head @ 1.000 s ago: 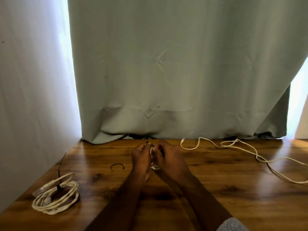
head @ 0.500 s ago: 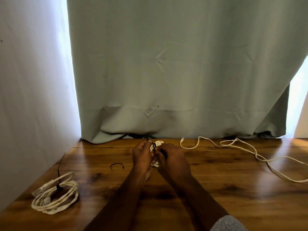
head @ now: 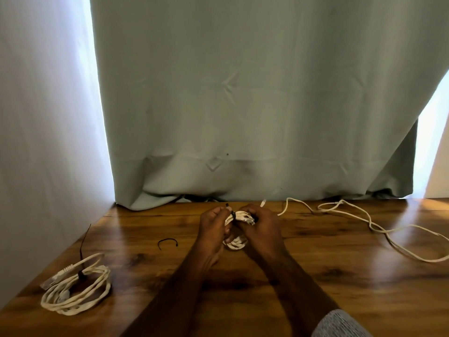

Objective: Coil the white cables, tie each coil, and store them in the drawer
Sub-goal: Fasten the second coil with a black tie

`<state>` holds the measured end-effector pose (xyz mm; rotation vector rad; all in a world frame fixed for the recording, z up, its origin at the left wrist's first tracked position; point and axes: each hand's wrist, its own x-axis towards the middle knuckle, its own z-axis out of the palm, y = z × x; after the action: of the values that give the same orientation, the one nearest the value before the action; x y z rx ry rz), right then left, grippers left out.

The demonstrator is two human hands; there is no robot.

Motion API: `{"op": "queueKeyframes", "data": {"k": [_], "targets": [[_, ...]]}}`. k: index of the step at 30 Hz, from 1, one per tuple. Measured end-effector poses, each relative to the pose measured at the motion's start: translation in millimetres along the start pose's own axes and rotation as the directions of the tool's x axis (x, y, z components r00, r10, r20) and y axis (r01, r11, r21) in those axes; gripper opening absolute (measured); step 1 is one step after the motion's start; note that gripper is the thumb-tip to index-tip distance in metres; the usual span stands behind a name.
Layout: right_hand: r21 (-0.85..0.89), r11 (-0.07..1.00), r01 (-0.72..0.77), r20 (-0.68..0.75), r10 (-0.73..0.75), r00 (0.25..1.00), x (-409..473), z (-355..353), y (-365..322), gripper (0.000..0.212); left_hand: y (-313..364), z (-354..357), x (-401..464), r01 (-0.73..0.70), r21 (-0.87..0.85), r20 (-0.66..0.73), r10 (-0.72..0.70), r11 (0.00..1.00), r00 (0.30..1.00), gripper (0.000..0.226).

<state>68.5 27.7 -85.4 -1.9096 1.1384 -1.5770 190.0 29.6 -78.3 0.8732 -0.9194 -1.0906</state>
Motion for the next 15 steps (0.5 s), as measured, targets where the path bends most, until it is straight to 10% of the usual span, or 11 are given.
{"op": "queueKeyframes", "data": {"k": [9,15], "targets": [[0.243,0.959,-0.144,0.122,0.117,0.986,8.4,-5.3,4.2,0.023,2.6,-0.3,-4.0,-0.011,0.024,0.022,0.011,1.0,1.0,0.025],[0.647,0.61,-0.457,0.355,0.289,0.889,14.3,-17.9,11.7,0.061,5.5,-1.6,-7.7,-0.018,0.034,0.07,0.016,0.999,0.997,0.022]]}}
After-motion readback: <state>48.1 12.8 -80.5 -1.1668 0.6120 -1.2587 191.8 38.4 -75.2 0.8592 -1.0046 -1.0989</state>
